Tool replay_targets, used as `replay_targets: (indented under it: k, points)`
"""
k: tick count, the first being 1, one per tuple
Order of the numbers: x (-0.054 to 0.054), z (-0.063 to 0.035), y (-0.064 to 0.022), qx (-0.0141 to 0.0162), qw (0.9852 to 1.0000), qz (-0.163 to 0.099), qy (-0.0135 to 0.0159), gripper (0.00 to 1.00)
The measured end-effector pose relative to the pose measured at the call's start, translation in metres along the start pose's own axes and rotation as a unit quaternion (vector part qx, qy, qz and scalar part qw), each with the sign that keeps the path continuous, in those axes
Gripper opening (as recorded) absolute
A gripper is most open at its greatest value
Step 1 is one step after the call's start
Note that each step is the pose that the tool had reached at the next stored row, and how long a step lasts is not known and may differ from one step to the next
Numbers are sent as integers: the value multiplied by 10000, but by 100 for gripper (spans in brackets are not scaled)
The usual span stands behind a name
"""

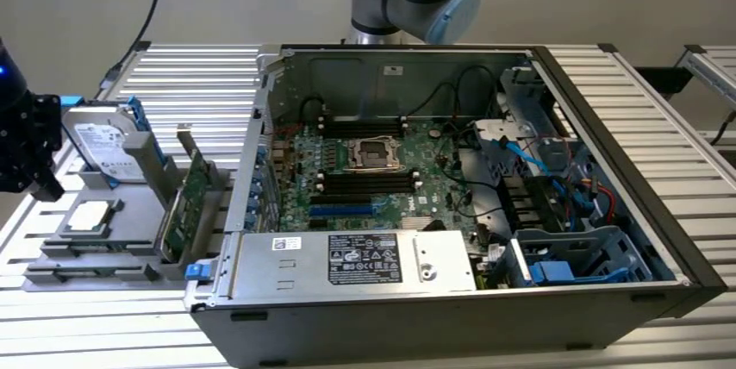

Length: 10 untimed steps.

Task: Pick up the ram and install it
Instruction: 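Pick up the ram and move it above insertion slot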

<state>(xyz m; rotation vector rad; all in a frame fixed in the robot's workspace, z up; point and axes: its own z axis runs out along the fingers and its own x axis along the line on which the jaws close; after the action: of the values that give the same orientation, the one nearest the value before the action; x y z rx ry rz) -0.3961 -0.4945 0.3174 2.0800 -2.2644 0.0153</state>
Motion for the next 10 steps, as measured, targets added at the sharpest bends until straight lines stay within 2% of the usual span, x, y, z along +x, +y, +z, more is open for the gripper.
replay_targets:
  k: [2, 3, 4, 10]
  points:
    - [0, 0, 0, 0, 10000, -1, 0, 23]
    - [1, 1, 0, 0, 10000, -1, 0, 23]
    - [1, 11, -1, 1, 10000, -1, -1, 30]
    - [8, 118, -5, 5, 10000, -80, 3, 30]
